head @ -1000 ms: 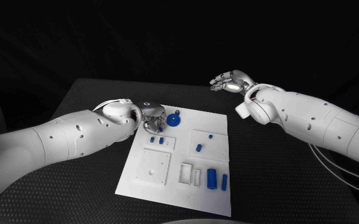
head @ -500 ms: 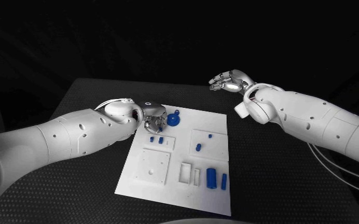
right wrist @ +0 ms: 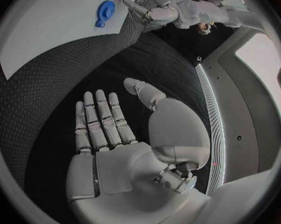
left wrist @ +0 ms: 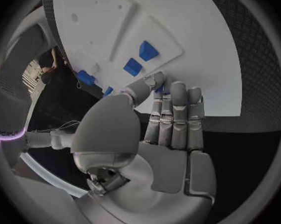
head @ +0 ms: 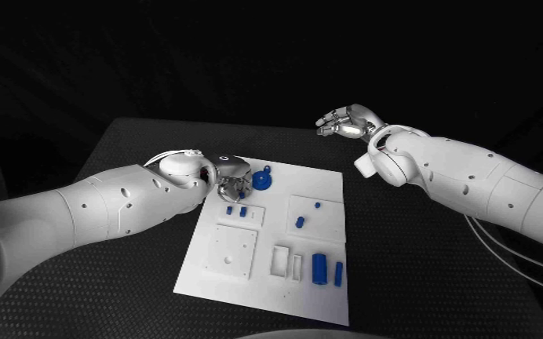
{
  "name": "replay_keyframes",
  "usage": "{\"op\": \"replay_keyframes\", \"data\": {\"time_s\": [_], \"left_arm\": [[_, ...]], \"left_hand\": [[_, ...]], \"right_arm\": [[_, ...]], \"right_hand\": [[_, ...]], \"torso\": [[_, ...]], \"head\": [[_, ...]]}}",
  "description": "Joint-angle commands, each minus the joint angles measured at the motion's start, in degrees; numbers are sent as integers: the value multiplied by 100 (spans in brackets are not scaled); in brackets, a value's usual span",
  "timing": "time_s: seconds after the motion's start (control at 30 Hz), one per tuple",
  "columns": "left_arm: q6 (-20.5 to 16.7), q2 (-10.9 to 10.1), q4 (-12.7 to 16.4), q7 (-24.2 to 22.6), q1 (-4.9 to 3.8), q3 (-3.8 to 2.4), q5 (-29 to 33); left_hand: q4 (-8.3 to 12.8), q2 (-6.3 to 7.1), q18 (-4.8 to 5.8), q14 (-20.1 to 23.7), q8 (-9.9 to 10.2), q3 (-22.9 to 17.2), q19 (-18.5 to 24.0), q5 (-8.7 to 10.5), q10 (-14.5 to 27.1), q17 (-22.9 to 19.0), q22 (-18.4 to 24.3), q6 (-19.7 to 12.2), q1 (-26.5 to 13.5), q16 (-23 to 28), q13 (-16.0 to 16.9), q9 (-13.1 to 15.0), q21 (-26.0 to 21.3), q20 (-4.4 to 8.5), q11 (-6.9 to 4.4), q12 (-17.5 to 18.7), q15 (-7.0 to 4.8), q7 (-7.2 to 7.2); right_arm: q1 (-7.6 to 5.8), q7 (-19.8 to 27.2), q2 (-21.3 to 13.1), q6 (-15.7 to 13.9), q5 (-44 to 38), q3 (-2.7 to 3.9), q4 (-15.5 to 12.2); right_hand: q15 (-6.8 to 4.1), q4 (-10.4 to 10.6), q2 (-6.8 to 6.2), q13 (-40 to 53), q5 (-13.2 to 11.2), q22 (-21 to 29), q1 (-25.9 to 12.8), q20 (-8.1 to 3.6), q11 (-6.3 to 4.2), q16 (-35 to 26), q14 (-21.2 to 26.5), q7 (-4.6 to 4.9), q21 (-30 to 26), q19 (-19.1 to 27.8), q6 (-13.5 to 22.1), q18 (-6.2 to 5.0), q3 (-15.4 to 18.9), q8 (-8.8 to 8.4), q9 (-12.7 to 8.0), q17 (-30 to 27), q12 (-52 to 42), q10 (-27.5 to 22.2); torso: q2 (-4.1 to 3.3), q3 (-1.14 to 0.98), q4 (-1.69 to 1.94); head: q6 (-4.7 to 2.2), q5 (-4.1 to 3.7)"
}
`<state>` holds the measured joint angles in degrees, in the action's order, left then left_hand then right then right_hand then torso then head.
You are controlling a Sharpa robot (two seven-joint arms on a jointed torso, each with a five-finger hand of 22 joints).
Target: Assemble the parts on the task board
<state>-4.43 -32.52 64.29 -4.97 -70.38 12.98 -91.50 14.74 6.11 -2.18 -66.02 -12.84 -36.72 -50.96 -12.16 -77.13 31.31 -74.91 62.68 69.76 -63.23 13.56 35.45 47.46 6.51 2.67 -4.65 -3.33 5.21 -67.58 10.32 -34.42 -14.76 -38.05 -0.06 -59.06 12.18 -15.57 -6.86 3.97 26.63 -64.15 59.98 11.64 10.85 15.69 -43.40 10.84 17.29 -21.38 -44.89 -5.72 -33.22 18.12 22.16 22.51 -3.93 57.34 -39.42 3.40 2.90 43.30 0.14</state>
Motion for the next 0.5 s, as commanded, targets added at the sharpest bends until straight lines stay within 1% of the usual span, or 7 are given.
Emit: {"op": "replay_keyframes", "data": {"time_s": [0.03, 0.23, 0.5], "left_arm": [[256, -6, 36, -164, 114, 66, 11], [-15, -25, 33, -227, 129, 66, 77], [-186, -10, 49, -274, 130, 66, 174]], "left_hand": [[16, -41, -38, 17, -22, -18, 6, -16, -40, 7, -55, 42, -11, 21, 5, 2, -21, 249, 0, 17, -25, 4], [30, -29, -33, 30, -27, -16, 17, -22, -69, 10, -63, 51, -13, 26, 7, -4, -24, 250, -8, 9, -31, 0], [27, -26, -29, 35, -17, -19, 20, -23, -76, 17, -70, 32, -21, 22, 5, -18, -25, 253, -12, 12, -38, 8]], "right_arm": [[2, 60, -4, 54, -30, 1, -10], [2, 59, -13, 56, -30, 1, -18], [3, 60, -6, 60, -30, 1, -11]], "right_hand": [[19, -11, 1, -7, 27, -7, 17, 11, 17, 28, 19, 30, -22, -45, 1, 68, 31, 38, -5, -8, 9, 35], [19, -10, 1, -7, 28, -9, 15, 11, 17, 28, 19, 31, -24, -46, 2, 68, 31, 38, -6, -8, 9, 35], [19, -11, 2, -7, 31, -12, 17, 11, 17, 29, 19, 32, -28, -47, 2, 68, 30, 38, -6, -9, 9, 35]], "torso": [[0, 2, 4], [3, 7, 13], [-1, 6, 0]], "head": [[-5, -5], [-4, -14], [-8, -10]]}}
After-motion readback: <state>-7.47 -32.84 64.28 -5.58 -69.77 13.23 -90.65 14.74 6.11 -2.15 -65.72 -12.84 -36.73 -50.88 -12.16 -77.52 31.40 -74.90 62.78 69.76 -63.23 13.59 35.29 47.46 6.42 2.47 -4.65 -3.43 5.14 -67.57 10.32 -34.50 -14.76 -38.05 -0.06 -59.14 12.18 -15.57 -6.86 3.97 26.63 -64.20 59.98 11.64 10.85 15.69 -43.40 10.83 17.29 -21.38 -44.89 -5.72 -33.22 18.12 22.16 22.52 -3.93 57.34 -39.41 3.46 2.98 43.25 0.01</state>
